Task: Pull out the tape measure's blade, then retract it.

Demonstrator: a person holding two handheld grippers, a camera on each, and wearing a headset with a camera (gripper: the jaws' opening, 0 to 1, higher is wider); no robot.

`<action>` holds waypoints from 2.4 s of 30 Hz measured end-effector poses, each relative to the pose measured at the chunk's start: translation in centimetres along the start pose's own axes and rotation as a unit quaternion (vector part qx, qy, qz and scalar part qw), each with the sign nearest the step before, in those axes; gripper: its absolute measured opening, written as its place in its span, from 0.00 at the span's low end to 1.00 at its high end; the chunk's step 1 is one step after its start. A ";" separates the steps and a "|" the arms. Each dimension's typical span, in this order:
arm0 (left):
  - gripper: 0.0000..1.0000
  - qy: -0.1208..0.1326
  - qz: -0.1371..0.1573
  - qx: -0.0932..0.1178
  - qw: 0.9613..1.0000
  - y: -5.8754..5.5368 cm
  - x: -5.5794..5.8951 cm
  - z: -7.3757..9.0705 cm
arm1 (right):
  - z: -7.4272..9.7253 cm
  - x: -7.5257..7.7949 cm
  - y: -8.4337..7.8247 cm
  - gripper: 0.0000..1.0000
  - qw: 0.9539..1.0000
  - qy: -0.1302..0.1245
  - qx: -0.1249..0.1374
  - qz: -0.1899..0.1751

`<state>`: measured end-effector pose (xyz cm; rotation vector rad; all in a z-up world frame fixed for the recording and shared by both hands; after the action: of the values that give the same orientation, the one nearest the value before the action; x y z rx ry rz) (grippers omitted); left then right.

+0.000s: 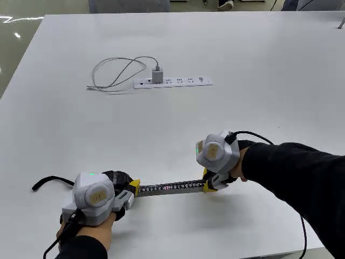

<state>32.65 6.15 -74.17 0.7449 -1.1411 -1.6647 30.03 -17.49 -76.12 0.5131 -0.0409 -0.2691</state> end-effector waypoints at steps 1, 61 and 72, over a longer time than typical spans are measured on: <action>0.62 0.000 0.000 0.000 1.000 0.0 0.0 0.0 | 0.0 0.0 0.0 0.10 1.000 0.000 0.001 0.000; 0.62 0.001 0.000 -0.006 1.000 -0.1 0.0 -0.2 | -1.5 -0.3 2.6 0.10 1.000 0.003 0.005 0.008; 0.62 0.003 -0.001 -0.008 1.000 -0.1 0.0 -0.2 | -1.8 -0.2 3.1 0.10 1.000 0.007 -0.015 0.023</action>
<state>32.77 6.11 -74.33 0.7404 -1.1212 -1.6701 30.80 -13.98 -76.17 0.4843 -0.0345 -0.2199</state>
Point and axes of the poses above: the centre of the closed fingertips' face, and the gripper's own axes: z roughly backward along the fingers, x roughly to its right, y roughly out of its top, the point moved 5 cm from there along z, roughly backward along the fingers, and after that the axes turned 11 degrees about x, right-handed, at the moved point
